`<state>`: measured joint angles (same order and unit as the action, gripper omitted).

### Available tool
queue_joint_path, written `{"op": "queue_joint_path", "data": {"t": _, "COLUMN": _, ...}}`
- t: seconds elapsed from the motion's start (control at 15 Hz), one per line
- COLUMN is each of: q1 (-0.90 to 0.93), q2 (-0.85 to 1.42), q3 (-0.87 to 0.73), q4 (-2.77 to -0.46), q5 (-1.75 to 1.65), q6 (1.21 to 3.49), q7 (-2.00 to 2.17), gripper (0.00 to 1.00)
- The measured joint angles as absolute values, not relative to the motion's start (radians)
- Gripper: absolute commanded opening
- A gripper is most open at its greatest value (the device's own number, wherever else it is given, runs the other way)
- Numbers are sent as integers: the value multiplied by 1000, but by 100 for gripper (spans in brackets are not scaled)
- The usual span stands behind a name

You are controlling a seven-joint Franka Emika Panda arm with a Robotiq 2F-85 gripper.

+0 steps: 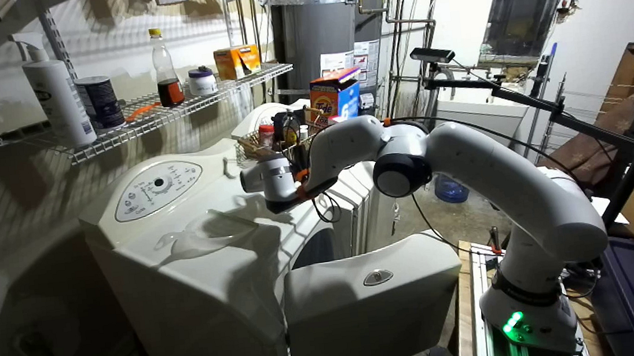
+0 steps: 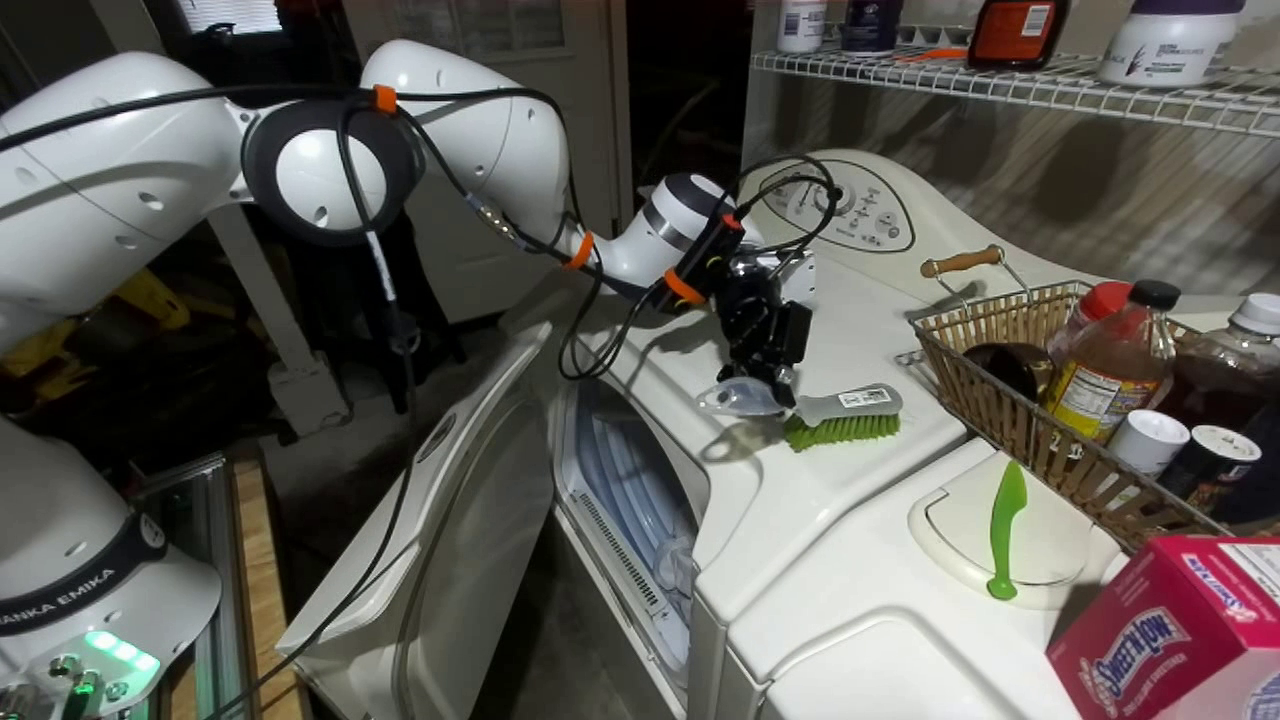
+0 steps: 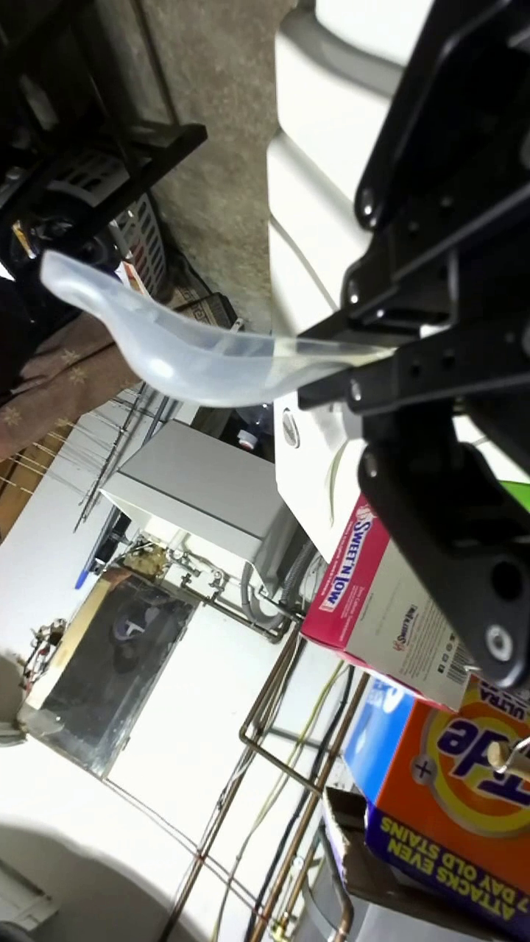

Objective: Use the green brush to sweep the top of the machine on the left.

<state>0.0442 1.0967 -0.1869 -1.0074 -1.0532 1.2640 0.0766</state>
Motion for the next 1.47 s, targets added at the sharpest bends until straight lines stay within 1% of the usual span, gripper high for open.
{"op": "queue_joint_path", "data": {"t": 0.67, "q1": 70, "q2": 1117, "q3": -154, "q4": -982, "q5": -1073, "q6": 1292, "q7": 94, "gripper": 3}}
{"op": "queue_joint_path", "data": {"t": 1.47, "q1": 117, "q2": 1115, "q3": -70, "q4": -946, "q5": -1047, "q6": 1223, "q7": -8, "gripper": 3}}
